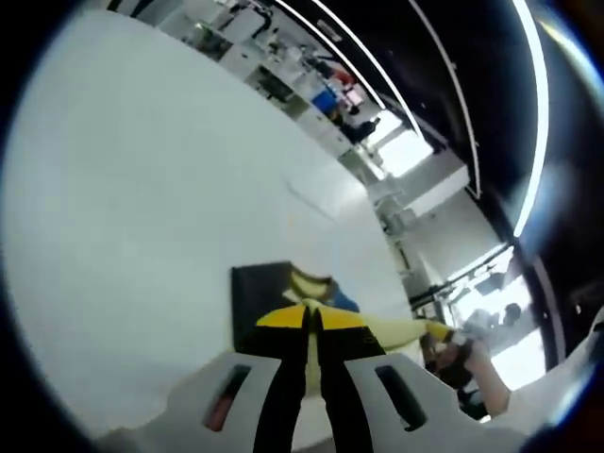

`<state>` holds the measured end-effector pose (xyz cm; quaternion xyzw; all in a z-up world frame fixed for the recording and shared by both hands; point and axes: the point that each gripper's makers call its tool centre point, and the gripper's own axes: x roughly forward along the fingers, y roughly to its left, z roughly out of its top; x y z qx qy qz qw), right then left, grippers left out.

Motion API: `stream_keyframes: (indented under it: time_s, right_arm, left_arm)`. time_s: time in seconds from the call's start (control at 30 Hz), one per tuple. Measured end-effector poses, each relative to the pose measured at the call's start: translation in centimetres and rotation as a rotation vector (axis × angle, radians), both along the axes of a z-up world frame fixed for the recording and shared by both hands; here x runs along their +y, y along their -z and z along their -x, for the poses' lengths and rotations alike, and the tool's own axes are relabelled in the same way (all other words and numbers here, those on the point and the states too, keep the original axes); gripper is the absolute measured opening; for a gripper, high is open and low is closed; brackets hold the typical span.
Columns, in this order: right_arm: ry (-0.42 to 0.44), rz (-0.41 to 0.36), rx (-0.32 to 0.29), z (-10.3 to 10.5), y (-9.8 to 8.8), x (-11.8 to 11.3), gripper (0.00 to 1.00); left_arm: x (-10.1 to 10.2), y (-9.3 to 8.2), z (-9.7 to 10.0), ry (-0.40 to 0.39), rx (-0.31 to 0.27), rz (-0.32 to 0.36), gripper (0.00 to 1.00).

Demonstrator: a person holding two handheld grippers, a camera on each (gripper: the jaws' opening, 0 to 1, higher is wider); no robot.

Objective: Fold the garment on the visible template until the final outline fits inside the template.

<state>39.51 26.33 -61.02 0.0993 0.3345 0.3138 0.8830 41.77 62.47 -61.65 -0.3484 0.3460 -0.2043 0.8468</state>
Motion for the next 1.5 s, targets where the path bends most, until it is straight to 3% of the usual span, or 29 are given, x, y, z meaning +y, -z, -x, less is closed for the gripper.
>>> stream_keyframes:
  time_s: [0.73,1.5]
  right_arm:
    - [0.046,-0.011,0.046,-3.3,3.0,-0.2,0.03]
    - [0.083,0.015,0.086,-6.4,6.7,-0.5,0.03]
  left_arm:
    - [-0.1,3.5,-3.6,-0.02,0.045,-0.004,0.0]
    - [-0.5,6.9,-5.6,-0.026,0.077,-0.052,0.0]
